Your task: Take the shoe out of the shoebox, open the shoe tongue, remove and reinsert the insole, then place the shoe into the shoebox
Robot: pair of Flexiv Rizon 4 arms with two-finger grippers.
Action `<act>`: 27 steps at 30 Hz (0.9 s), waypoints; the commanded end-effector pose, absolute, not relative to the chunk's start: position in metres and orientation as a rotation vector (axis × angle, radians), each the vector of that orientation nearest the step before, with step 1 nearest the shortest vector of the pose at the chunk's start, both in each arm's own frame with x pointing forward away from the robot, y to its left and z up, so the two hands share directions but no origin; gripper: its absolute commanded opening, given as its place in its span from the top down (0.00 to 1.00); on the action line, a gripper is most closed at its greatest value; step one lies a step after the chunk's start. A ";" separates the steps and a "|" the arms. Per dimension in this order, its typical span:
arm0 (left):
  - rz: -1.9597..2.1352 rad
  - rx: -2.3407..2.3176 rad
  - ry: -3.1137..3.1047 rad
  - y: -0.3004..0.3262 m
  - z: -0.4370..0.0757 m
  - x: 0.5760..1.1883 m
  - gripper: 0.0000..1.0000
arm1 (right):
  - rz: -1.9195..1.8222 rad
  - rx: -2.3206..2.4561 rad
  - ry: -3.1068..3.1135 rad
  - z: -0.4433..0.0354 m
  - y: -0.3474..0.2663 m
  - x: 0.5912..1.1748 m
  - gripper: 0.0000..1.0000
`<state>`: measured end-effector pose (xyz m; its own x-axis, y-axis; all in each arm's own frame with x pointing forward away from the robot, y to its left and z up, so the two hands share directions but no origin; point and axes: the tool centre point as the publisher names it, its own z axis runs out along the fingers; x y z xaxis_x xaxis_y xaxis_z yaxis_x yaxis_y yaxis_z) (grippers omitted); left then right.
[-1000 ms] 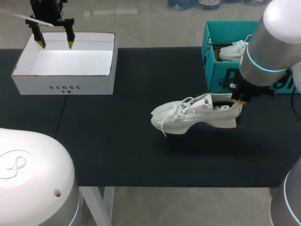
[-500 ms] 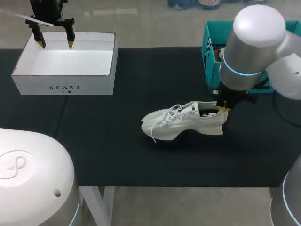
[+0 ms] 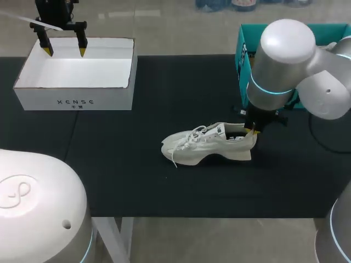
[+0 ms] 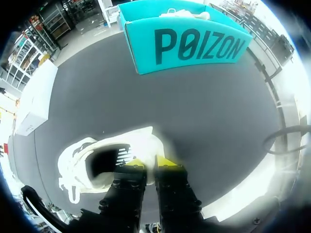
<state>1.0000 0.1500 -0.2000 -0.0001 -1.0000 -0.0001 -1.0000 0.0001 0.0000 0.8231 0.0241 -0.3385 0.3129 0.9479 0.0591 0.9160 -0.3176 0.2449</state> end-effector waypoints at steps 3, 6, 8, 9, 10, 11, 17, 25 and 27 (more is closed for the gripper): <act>0.000 -2.221 2.222 0.150 -0.200 1.000 0.00 | 0.286 2.413 1.738 -0.352 0.026 0.827 1.00; 0.000 -2.221 2.222 0.150 -0.200 1.000 0.00 | 0.277 2.419 1.744 -0.354 0.026 0.826 0.86; 0.000 -2.221 2.222 0.150 -0.200 1.000 0.00 | 0.276 2.423 1.745 -0.355 0.026 0.825 0.20; 0.000 -2.221 2.222 0.150 -0.200 1.000 0.00 | 0.274 2.424 1.746 -0.354 0.025 0.825 0.00; 0.000 -2.221 2.222 0.150 -0.200 1.000 0.00 | 0.274 2.424 1.746 -0.353 0.025 0.823 0.00; 0.000 -2.221 2.222 0.150 -0.200 1.000 0.00 | 0.274 2.425 1.747 -0.351 0.025 0.822 0.00; 0.000 -2.221 2.222 0.150 -0.200 1.000 0.00 | 0.265 2.425 1.780 -0.329 0.016 0.816 0.00; 0.000 -2.221 2.222 0.150 -0.200 1.000 0.00 | 0.277 2.156 2.259 -0.300 0.000 0.809 0.00; 0.000 -2.221 2.222 0.150 -0.200 1.000 0.00 | 0.328 2.020 2.419 -0.294 -0.005 0.805 0.00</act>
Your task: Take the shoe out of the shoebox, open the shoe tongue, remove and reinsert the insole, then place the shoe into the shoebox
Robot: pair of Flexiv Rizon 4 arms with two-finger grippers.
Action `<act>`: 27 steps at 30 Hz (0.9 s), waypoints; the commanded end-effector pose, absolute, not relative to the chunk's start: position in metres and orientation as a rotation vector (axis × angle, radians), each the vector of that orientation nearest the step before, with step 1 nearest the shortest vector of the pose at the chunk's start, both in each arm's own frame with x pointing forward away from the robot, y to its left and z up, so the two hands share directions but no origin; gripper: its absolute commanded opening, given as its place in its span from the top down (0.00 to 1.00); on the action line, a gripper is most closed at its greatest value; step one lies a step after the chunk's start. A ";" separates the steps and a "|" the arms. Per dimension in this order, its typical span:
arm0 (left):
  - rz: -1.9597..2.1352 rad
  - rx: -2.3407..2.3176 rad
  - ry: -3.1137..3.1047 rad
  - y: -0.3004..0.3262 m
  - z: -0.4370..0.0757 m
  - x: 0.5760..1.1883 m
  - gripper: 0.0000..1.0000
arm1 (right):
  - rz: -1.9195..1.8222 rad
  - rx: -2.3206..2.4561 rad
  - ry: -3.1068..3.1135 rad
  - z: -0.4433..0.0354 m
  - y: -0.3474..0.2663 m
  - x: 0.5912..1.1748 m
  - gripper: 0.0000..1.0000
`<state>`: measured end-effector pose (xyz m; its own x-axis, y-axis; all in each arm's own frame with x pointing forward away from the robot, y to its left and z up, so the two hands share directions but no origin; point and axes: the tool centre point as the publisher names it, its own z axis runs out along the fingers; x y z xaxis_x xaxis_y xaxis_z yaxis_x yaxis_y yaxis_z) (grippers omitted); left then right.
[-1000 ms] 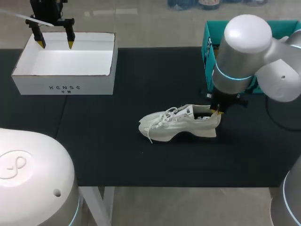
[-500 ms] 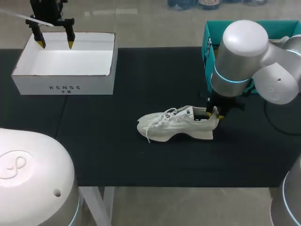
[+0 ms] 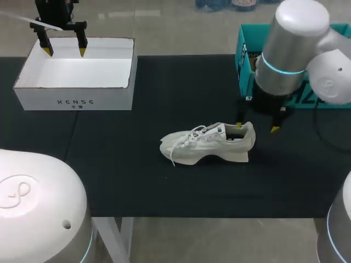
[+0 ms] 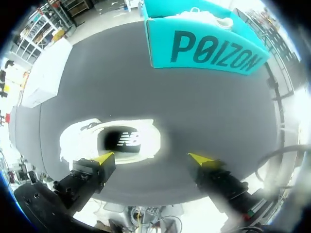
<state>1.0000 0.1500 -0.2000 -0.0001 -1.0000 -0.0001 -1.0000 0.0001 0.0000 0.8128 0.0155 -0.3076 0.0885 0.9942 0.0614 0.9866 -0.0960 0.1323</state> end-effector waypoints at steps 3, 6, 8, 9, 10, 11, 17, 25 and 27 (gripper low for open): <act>0.000 -2.221 2.222 0.150 -0.200 1.000 0.00 | 0.431 1.523 2.696 -0.281 -0.016 0.786 0.00; 0.000 -2.221 2.222 0.150 -0.200 1.000 0.00 | 0.345 1.358 2.746 -0.280 -0.026 0.777 0.00; 0.000 -2.221 2.222 0.150 -0.200 1.000 0.00 | 0.345 1.358 2.746 -0.280 -0.026 0.777 0.00; 0.000 -2.221 2.222 0.150 -0.200 1.000 0.00 | 0.345 1.358 2.746 -0.280 -0.026 0.777 0.00; 0.000 -2.221 2.222 0.150 -0.200 1.000 0.00 | 0.345 1.358 2.746 -0.280 -0.026 0.777 0.00; 0.000 -2.221 2.222 0.150 -0.200 1.000 0.00 | 0.345 1.358 2.746 -0.280 -0.026 0.777 0.00; 0.000 -2.221 2.222 0.150 -0.200 1.000 0.00 | 0.345 1.358 2.746 -0.280 -0.026 0.777 0.00; 0.000 -2.221 2.222 0.150 -0.200 1.000 0.00 | 0.345 1.358 2.746 -0.280 -0.026 0.777 0.00; 0.000 -2.221 2.222 0.150 -0.200 1.000 0.00 | 0.345 1.358 2.746 -0.280 -0.026 0.777 0.00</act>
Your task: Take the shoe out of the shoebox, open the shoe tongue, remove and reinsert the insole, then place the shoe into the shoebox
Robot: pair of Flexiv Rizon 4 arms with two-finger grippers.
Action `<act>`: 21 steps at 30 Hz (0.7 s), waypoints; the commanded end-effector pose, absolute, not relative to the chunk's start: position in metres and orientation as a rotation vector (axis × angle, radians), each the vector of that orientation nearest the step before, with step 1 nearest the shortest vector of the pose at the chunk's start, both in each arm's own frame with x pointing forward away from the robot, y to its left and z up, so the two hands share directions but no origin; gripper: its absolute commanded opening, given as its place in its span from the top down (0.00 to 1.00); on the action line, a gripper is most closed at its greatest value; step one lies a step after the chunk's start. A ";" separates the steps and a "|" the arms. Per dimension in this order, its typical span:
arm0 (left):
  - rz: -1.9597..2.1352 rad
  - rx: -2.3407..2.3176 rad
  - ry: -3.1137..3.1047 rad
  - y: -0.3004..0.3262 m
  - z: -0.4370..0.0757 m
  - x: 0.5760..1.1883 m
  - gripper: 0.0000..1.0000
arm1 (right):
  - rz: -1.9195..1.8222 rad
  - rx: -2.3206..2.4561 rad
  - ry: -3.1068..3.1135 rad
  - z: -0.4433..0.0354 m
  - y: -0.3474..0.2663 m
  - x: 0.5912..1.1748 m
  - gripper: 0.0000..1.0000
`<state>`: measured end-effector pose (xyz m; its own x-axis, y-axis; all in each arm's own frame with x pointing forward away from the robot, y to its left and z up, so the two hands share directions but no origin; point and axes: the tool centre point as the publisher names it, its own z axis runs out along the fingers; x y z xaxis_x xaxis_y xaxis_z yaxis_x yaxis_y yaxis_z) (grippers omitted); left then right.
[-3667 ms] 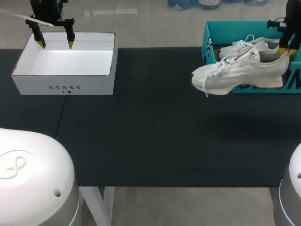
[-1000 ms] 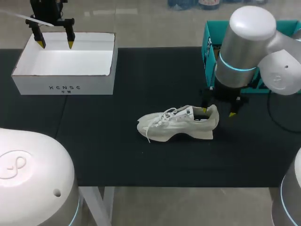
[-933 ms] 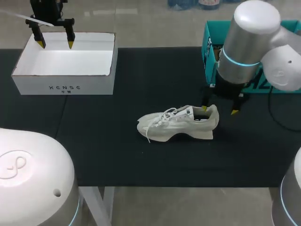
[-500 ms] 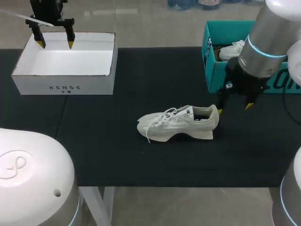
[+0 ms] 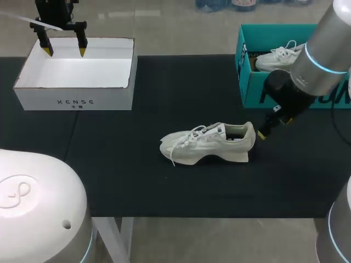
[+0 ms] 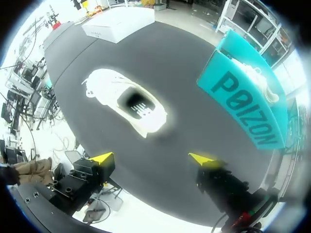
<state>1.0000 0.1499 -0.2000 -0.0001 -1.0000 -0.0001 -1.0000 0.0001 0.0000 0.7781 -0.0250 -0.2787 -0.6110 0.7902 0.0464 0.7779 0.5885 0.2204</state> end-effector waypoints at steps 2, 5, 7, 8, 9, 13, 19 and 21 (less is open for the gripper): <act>0.000 -2.221 2.222 0.150 -0.200 1.000 0.00 | 0.456 1.102 2.779 -0.275 -0.031 0.775 0.00; 0.000 -2.221 2.222 0.150 -0.200 1.000 0.00 | 0.575 0.753 2.794 -0.270 -0.038 0.769 0.00; 0.000 -2.221 2.222 0.150 -0.200 1.000 0.00 | 0.668 0.503 2.816 -0.271 -0.043 0.766 0.00; 0.000 -2.221 2.222 0.150 -0.200 1.000 0.00 | 0.716 0.409 2.813 -0.271 -0.047 0.765 0.00; 0.000 -2.221 2.222 0.150 -0.200 1.000 0.00 | 0.725 0.305 2.821 -0.272 -0.050 0.763 0.00; 0.000 -2.221 2.222 0.150 -0.200 1.000 0.00 | 0.839 -0.120 2.846 -0.274 -0.058 0.757 0.00; 0.000 -2.221 2.222 0.150 -0.200 1.000 0.00 | 0.759 -0.382 2.942 -0.275 -0.061 0.754 0.00; 0.000 -2.221 2.222 0.150 -0.200 1.000 0.00 | 0.759 -0.382 2.942 -0.275 -0.061 0.754 0.00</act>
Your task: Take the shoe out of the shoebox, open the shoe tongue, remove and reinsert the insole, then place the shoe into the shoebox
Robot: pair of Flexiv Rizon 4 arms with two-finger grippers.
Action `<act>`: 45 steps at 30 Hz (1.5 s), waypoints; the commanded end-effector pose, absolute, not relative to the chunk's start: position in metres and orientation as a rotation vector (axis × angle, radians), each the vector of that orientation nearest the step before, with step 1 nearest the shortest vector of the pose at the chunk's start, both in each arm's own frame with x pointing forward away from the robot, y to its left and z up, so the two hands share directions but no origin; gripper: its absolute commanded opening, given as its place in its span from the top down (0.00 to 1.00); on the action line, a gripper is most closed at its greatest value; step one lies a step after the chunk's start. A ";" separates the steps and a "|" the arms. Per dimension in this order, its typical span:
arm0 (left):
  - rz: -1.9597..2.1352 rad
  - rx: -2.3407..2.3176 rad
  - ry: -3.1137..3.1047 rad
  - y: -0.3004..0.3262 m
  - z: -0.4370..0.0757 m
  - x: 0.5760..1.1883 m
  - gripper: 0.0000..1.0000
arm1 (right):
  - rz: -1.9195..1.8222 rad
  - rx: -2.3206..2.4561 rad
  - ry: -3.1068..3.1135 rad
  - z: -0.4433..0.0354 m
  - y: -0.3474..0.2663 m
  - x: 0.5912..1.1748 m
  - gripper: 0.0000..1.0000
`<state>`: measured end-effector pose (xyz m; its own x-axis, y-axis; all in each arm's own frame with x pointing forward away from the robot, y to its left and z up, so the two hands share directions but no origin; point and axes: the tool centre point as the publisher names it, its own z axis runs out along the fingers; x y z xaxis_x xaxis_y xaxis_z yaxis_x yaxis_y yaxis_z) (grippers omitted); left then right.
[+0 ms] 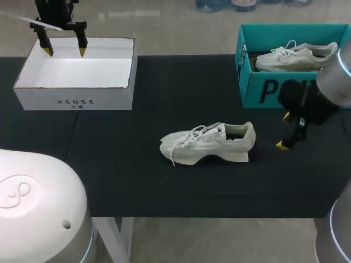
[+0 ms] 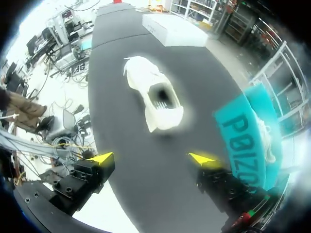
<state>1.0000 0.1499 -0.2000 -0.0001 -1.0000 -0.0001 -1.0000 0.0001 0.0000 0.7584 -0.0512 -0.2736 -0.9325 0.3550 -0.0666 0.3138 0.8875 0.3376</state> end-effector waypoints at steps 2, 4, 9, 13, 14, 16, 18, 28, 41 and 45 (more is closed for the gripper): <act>0.000 -2.221 2.222 0.150 -0.200 1.000 0.00 | 0.759 -0.382 2.942 -0.275 -0.061 0.754 0.00; 0.000 -2.221 2.222 0.150 -0.200 1.000 0.00 | 0.759 -0.382 2.942 -0.275 -0.061 0.754 0.00; 0.000 -2.221 2.222 0.150 -0.200 1.000 0.00 | 0.759 -0.382 2.942 -0.275 -0.061 0.754 0.00; 0.000 -2.221 2.222 0.150 -0.200 1.000 0.00 | 0.759 -0.382 2.942 -0.275 -0.061 0.754 0.00; 0.000 -2.221 2.222 0.150 -0.200 1.000 0.00 | 0.759 -0.382 2.942 -0.275 -0.061 0.754 0.00; 0.000 -2.221 2.222 0.150 -0.200 1.000 0.00 | 0.759 -0.382 2.942 -0.275 -0.061 0.754 0.00; 0.000 -2.221 2.222 0.150 -0.200 1.000 0.00 | 0.759 -0.382 2.942 -0.275 -0.061 0.754 0.00; 0.000 -2.221 2.222 0.150 -0.200 1.000 0.00 | 0.759 -0.382 2.942 -0.275 -0.061 0.754 0.00; 0.000 -2.221 2.222 0.150 -0.200 1.000 0.00 | 1.045 -0.358 2.940 -0.299 -0.060 0.779 0.00; 0.000 -2.221 2.222 0.150 -0.200 1.000 0.00 | 1.151 -0.372 2.932 -0.306 -0.064 0.788 0.00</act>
